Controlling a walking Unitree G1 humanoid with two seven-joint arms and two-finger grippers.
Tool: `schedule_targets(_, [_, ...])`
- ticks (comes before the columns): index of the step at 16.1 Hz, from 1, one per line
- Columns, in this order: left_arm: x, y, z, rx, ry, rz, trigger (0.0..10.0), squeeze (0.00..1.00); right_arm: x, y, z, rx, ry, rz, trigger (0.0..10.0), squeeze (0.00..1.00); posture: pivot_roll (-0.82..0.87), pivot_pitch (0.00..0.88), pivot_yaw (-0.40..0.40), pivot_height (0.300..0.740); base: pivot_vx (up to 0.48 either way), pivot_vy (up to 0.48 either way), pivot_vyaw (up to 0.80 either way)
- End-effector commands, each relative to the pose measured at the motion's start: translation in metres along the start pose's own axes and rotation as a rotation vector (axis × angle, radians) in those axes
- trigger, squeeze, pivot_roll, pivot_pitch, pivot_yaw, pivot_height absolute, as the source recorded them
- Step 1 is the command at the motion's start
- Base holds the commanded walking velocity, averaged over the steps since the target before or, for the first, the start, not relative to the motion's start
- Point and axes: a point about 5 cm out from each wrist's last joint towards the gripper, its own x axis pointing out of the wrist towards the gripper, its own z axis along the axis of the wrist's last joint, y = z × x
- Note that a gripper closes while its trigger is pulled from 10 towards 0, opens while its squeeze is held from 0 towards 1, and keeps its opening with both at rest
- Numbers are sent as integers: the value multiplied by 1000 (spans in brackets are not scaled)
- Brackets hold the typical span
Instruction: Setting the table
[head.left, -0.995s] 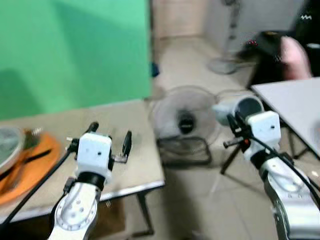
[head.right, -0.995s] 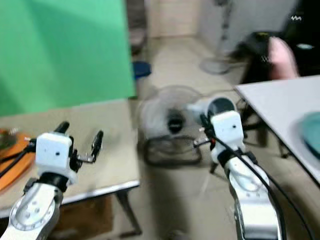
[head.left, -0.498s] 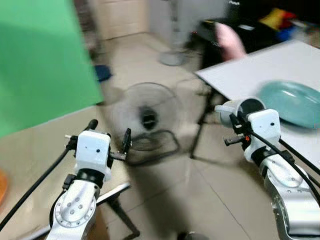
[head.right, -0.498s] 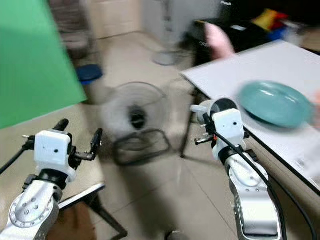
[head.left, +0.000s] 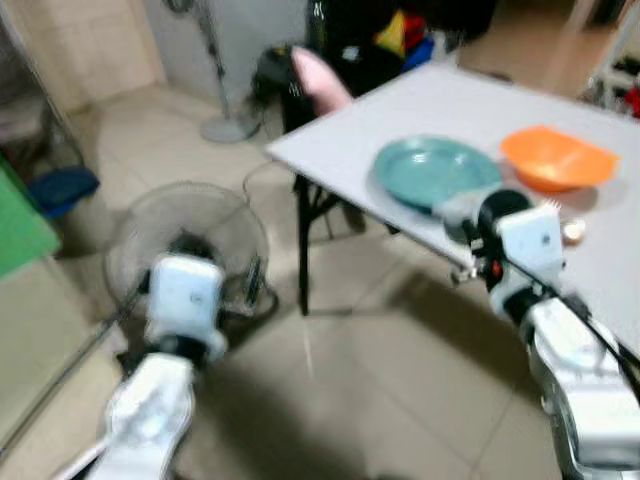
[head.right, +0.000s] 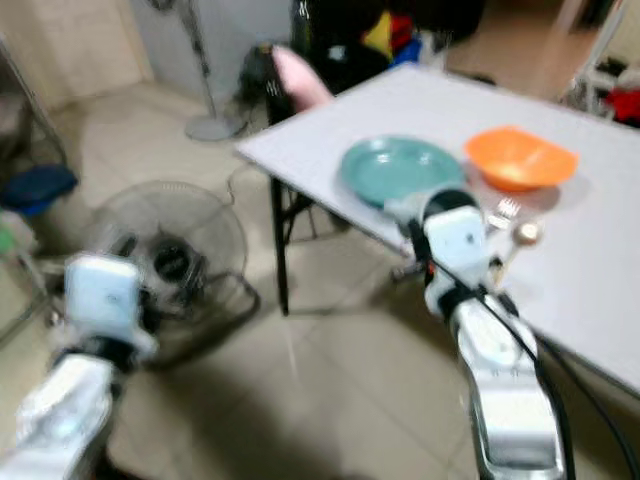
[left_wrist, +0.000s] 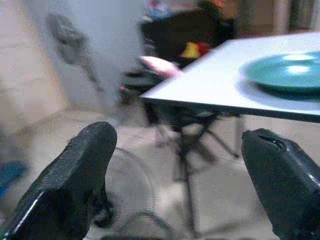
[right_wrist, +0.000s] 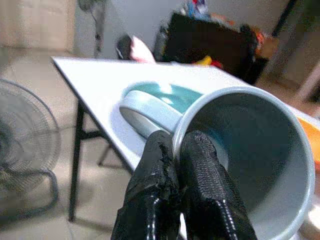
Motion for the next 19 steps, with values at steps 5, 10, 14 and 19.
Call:
schedule_targets(5, [-1,14,6,31,-30,42,10000,0,8,11,17,-13,-79,88,10000,0,-78,0,42,740,283,0,-434])
schedule_targets(10, [3,26,12,63,-60,37,10000,0,30,21,63,-172,-211,234,10000,0,-73,0,54,740,311,0,0])
schedule_targets(14, [4,28,14,70,-66,37,10000,0,39,30,75,-240,-256,374,10000,0,-64,0,50,740,318,0,0])
schedule_targets(19, [2,30,14,75,-60,39,10000,0,54,30,82,-312,-251,420,10000,0,-54,0,41,740,319,0,0])
